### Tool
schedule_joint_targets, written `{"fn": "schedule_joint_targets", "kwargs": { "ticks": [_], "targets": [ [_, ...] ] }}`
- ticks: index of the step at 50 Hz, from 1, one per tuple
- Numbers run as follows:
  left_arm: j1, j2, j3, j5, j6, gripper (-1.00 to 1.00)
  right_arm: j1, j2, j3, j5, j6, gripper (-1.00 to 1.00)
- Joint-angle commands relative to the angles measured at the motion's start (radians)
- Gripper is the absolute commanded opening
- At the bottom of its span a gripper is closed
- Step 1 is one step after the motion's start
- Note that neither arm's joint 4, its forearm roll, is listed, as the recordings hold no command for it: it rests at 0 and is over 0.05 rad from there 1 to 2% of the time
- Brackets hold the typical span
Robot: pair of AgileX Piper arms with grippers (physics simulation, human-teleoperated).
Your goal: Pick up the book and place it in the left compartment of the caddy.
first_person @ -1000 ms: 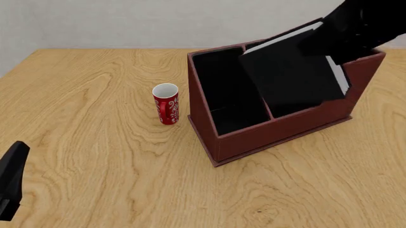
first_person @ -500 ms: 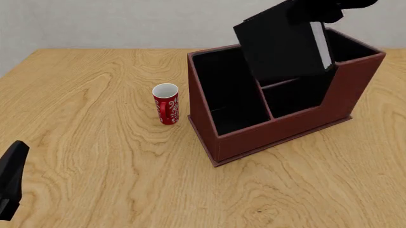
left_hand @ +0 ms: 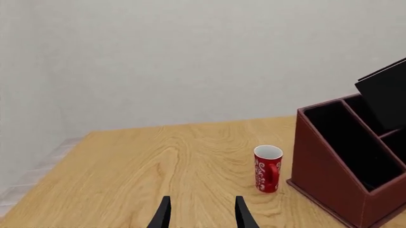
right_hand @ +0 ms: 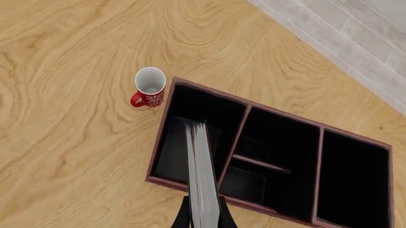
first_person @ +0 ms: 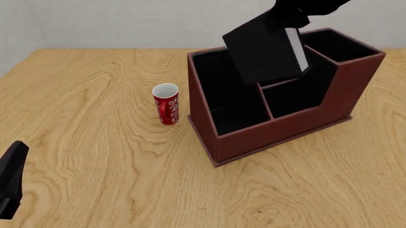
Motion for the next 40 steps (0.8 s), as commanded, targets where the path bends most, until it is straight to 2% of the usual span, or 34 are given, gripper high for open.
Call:
{"fn": "schedule_joint_targets", "kwargs": {
  "ticks": [1, 12, 13, 29, 40],
  "targets": [
    [0.012, 0.0, 0.011, -0.008, -0.01, 1.0, -0.016, 0.051, -0.014, 0.0, -0.011, -1.0],
    [0.019, 0.0, 0.017, -0.013, -0.013, 1.0, -0.03, 0.091, -0.028, 0.0, -0.025, -1.0],
    [0.02, 0.0, 0.018, -0.013, -0.013, 1.0, -0.025, 0.095, -0.035, 0.0, -0.012, -1.0],
    [0.032, 0.0, 0.027, -0.016, -0.013, 1.0, 0.002, 0.151, -0.057, 0.0, 0.0, -1.0],
    [0.037, 0.0, 0.04, -0.023, -0.014, 1.0, -0.012, 0.191, -0.052, 0.0, -0.032, -1.0]
  ]
}}
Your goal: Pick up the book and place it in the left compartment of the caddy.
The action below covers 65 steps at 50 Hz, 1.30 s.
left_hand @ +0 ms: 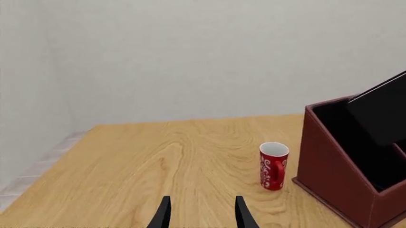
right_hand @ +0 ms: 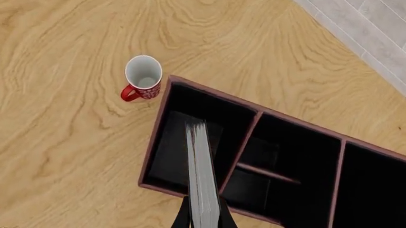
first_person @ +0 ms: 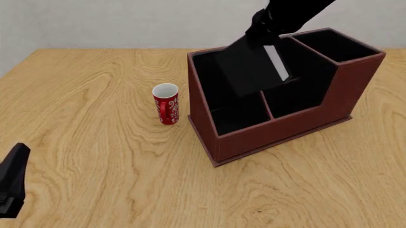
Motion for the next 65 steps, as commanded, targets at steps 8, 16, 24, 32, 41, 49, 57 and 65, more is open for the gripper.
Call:
{"fn": "schedule_joint_targets", "kwargs": {
  "ticks": [8, 16, 24, 32, 41, 49, 57, 65],
  "targets": [
    [0.012, 0.0, 0.014, -0.009, -0.002, 1.0, 0.002, 0.05, -0.009, 0.0, -0.001, -1.0],
    [0.015, 0.0, 0.015, -0.011, -0.005, 1.0, 0.013, 0.067, -0.01, 0.0, -0.003, -1.0],
    [0.02, 0.0, 0.011, -0.007, -0.003, 1.0, 0.03, 0.083, -0.012, 0.0, 0.007, -1.0],
    [0.025, 0.0, 0.003, 0.0, -0.003, 1.0, 0.039, 0.096, -0.012, -0.001, 0.008, -1.0],
    [0.026, 0.0, 0.011, -0.005, -0.004, 1.0, 0.04, 0.11, -0.004, -0.012, 0.006, -1.0],
    [0.031, 0.0, 0.01, -0.004, -0.005, 1.0, 0.045, 0.115, 0.027, -0.038, 0.011, -1.0],
    [0.031, 0.0, 0.003, 0.002, -0.013, 1.0, 0.051, 0.114, 0.048, -0.054, 0.018, -1.0],
    [0.036, 0.0, 0.009, -0.005, -0.006, 1.0, 0.047, 0.122, 0.075, -0.08, 0.017, -1.0]
  ]
}}
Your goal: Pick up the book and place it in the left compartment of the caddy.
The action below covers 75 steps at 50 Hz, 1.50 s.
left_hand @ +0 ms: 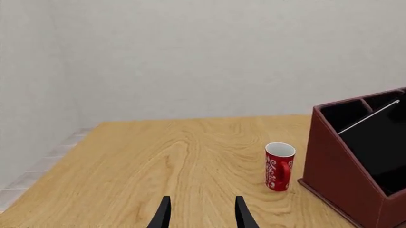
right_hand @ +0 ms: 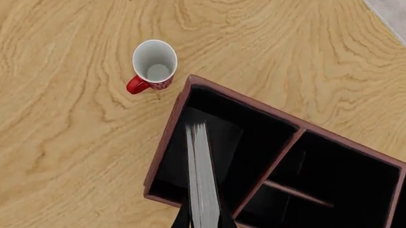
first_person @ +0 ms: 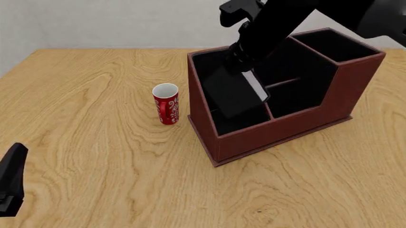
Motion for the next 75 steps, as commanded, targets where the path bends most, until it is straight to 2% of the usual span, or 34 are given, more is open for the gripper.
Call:
{"fn": "schedule_joint_targets", "kwargs": {
  "ticks": [1, 28, 64, 65, 75],
  "targets": [
    [0.005, 0.0, 0.007, -0.006, 0.002, 1.0, 0.002, 0.001, 0.03, -0.035, 0.023, -1.0],
    [0.023, 0.0, 0.009, -0.001, 0.001, 1.0, 0.023, 0.053, 0.11, -0.13, 0.037, -1.0],
    [0.018, 0.0, 0.001, 0.01, 0.007, 1.0, 0.02, 0.047, 0.131, -0.149, 0.037, -1.0],
    [0.017, 0.0, 0.001, 0.01, 0.007, 1.0, 0.022, 0.046, 0.131, -0.148, 0.04, 1.0],
    [0.015, 0.0, 0.001, 0.009, 0.007, 1.0, 0.025, 0.041, 0.136, -0.146, 0.034, 1.0]
  ]
}}
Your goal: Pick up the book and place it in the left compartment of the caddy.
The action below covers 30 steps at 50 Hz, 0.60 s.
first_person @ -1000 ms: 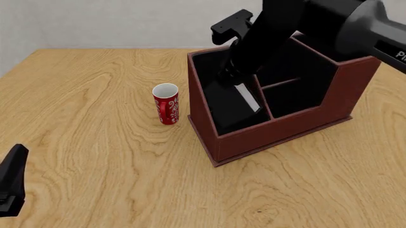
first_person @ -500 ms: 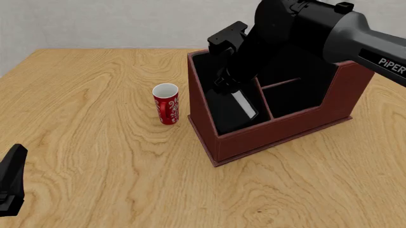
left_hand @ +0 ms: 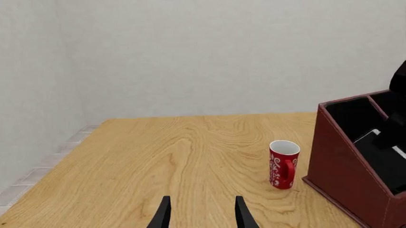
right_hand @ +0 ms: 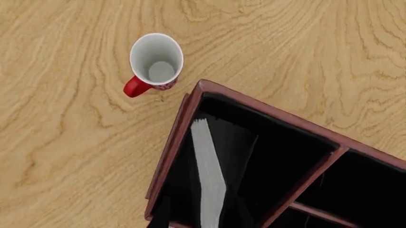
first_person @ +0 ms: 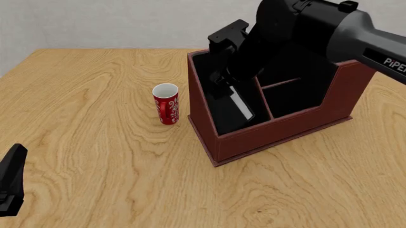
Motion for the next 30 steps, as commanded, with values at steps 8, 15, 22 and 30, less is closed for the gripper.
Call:
{"fn": "schedule_joint_targets", "kwargs": {
  "ticks": [8, 15, 22, 30],
  "targets": [
    [-0.001, 0.0, -0.007, 0.005, 0.0, 1.0, 0.0, -0.014, -0.01, 0.012, -0.002, 1.0],
    [-0.001, 0.0, -0.006, 0.004, 0.0, 1.0, -0.006, -0.016, -0.027, 0.026, -0.011, 1.0],
    [-0.003, 0.0, -0.009, 0.003, 0.0, 1.0, -0.015, -0.016, -0.077, 0.063, -0.024, 1.0],
    [-0.003, 0.0, -0.015, 0.005, 0.001, 1.0, -0.024, -0.015, -0.163, 0.122, -0.037, 1.0]
  ]
}}
